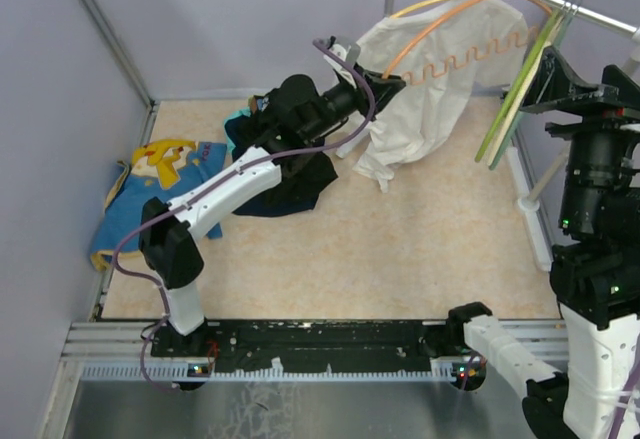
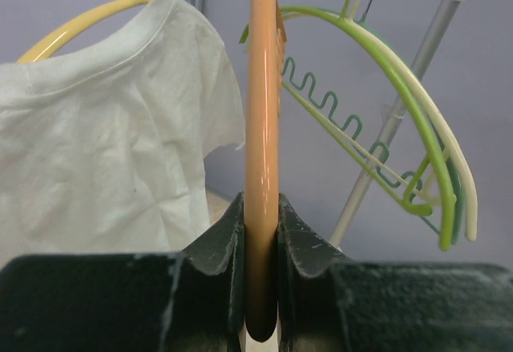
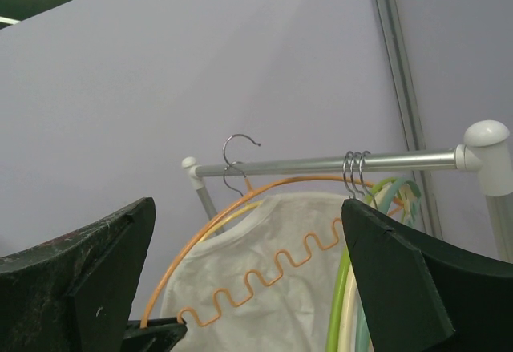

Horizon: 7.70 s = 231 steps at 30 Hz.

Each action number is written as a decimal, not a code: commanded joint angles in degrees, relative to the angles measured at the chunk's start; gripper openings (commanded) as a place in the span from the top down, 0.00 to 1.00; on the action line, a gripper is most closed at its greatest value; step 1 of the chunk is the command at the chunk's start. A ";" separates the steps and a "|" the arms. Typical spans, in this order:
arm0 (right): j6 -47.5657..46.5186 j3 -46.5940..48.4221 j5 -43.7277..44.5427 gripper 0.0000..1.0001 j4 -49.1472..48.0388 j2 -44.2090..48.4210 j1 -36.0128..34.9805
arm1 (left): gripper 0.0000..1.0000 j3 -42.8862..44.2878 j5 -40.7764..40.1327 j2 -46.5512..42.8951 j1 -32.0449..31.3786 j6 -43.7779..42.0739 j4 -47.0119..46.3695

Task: Remove the t-shirt from the hanger
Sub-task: Place the hanger on the clothesline, then pick up the hanger from the clothesline.

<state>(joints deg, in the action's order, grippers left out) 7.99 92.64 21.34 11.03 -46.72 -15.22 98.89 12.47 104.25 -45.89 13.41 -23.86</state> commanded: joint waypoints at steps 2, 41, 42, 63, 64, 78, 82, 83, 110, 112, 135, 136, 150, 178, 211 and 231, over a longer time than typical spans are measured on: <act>-0.51 0.52 0.21 0.01 -0.49 1.05 -0.31 | 1.00 5.94 0.19 3.32 -1.03 -0.68 -3.19; 10.80 -6.03 -11.42 0.01 -1.88 -7.71 -0.32 | 0.12 -2.80 -9.73 -14.94 1.55 -11.11 15.08; 11.15 -6.65 -12.02 0.01 -3.18 -7.64 -0.33 | 0.12 1.71 -8.50 -12.34 2.31 -11.45 19.35; 9.89 -4.74 -16.72 0.05 -1.81 -10.91 -0.33 | 0.10 13.61 -0.68 9.32 11.00 -14.83 12.41; 9.86 -5.09 -16.61 0.05 -2.07 -10.66 -0.33 | 0.11 12.56 0.49 9.18 11.26 -14.07 10.87; 10.20 -6.10 -18.31 0.05 -1.84 -8.74 -0.33 | 0.27 13.70 9.69 12.80 11.87 -10.42 2.00; 9.88 -6.48 -18.03 0.05 -1.54 -7.88 -0.25 | 0.37 15.33 11.98 14.06 11.87 -9.52 1.69; 9.80 -6.58 -17.96 0.05 -1.47 -7.75 -0.32 | 0.39 15.14 12.43 14.07 11.86 -9.10 1.02; 9.15 -6.95 -17.99 0.05 -0.49 -6.53 -0.33 | 1.00 18.91 9.94 16.77 11.79 -5.61 -0.94; 9.19 -6.94 -18.09 0.05 -0.48 -6.62 -0.33 | 1.00 17.78 9.95 16.49 11.79 -4.87 -2.30; 7.30 -6.56 -11.89 0.05 2.57 -4.52 -0.33 | 1.00 5.49 4.14 10.51 10.28 -3.20 -24.34; 7.26 -6.38 -11.93 0.05 2.84 -4.56 -0.33 | 1.00 6.09 4.21 10.94 10.25 -2.96 -24.61; 6.95 -5.03 -11.90 0.05 4.44 -4.44 -0.32 | 1.00 11.42 4.18 13.26 9.34 -1.87 -25.48; 8.03 -2.83 -14.95 0.08 4.20 -6.56 -0.33 | 1.00 -4.63 -1.41 -0.03 9.15 -5.24 -31.53; 8.90 13.20 -23.35 0.25 9.77 -19.46 -0.33 | 1.00 -34.02 -4.88 -33.23 9.24 -8.16 -14.42; 12.49 16.13 -36.31 0.31 9.72 -26.73 -0.38 | 1.00 -33.34 2.58 -37.20 9.06 -6.55 -8.36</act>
<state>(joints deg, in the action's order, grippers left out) 18.98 107.68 -11.97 23.59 -72.84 -15.22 63.77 13.69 69.91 -36.62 6.35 -27.90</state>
